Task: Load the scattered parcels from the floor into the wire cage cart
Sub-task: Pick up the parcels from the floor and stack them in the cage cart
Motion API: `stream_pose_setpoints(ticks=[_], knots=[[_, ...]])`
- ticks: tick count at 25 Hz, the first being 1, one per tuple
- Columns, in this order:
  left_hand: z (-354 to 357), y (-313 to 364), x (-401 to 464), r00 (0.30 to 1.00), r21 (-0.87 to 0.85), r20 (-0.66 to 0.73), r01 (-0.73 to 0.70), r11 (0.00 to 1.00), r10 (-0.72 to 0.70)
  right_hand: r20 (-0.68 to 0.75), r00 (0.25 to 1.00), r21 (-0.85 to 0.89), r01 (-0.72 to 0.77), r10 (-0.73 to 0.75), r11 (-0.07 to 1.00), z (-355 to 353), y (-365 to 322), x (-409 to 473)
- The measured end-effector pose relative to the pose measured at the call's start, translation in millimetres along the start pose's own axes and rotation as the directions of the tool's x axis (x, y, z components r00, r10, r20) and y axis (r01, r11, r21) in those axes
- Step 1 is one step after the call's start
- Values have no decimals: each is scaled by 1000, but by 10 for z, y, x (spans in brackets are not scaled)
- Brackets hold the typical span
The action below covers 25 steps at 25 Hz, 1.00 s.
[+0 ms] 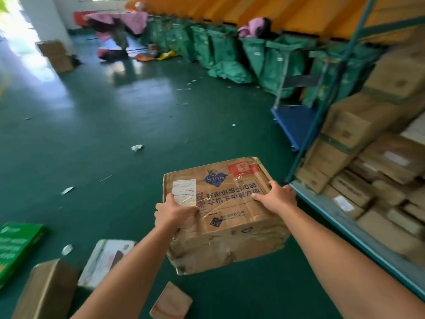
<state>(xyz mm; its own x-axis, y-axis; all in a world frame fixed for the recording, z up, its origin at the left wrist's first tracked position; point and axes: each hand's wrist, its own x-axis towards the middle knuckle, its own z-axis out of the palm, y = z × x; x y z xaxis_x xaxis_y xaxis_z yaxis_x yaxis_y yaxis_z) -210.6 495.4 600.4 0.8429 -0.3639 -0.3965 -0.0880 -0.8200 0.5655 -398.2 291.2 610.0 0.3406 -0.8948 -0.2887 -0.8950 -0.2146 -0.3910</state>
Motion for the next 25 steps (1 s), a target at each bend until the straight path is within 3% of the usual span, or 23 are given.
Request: stream_pose_setpoints(ticks=[6,11,15,21,25], knots=[[614,805,-85,959,98,162,-251,963,233,-132,955,74,-257,265,964,-464,915,-164],[1178,1567,-436,894,160,286,-398,903,343,-199,891,128,-388,407,913,-919,1761,-209],[1746,2405,-871,825,166,333,-527,834,455,-209,853,265,-420,477,868,-1456,2598,-103],[2616,3592,-1495,736,126,357,-648,751,575,-387,768,232,-454,510,860,-2435,3719,192],[3054,4401,-1550,658,63,372,-721,690,655,-413,723,252,-492,553,833,-2883,4222,601]])
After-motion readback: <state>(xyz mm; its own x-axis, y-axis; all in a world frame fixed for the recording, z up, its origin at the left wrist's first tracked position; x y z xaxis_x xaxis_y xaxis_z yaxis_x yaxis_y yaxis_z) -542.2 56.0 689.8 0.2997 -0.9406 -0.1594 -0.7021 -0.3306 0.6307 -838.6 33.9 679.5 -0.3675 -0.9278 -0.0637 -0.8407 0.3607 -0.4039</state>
